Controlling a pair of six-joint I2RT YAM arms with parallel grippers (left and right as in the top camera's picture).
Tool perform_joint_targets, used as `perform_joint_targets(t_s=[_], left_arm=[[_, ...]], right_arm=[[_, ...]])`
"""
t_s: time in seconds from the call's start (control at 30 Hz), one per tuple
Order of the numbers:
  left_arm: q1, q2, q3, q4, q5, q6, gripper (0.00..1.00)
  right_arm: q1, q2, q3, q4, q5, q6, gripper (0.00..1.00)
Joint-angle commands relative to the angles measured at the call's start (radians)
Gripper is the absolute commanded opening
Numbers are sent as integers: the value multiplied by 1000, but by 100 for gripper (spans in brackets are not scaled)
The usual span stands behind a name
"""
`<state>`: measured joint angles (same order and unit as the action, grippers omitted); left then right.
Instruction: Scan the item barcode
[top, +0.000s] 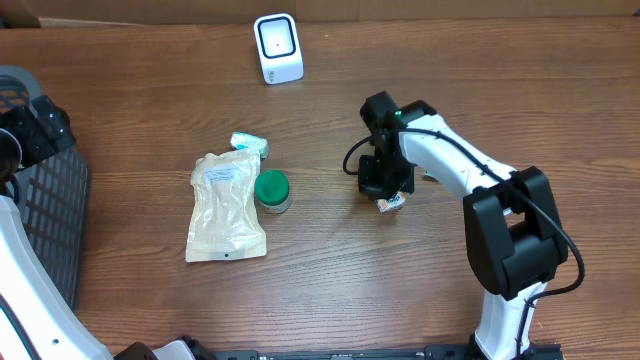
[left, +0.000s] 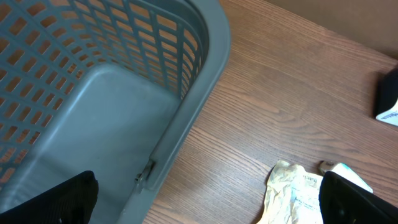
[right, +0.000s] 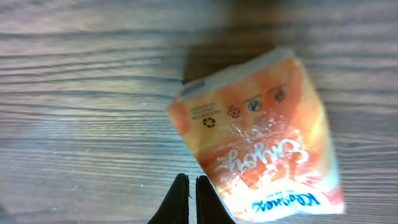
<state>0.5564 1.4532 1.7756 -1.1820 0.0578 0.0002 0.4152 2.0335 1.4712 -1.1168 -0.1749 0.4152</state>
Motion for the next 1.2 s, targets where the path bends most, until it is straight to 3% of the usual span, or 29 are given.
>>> perform_joint_targets(t_s=[0.0,0.23,0.43,0.8,1.17], left_arm=[[0,-8,21,4,-6,12,100],[0,-8,21,4,-6,12,100],[0,-8,21,4,-6,12,100],[0,-8,21,4,-6,12,100],[0,-8,21,4,-6,12,100]], right_arm=[[-26,-71,64,-21,-10,-74,4],[-144,-142,67,-91,8,-110,8],[-251,-140,-20,-63,-99,-236,27],[-291,-139,-221,133,-293,-286,28],[-291,-139,-318,225,-298,-286,29]])
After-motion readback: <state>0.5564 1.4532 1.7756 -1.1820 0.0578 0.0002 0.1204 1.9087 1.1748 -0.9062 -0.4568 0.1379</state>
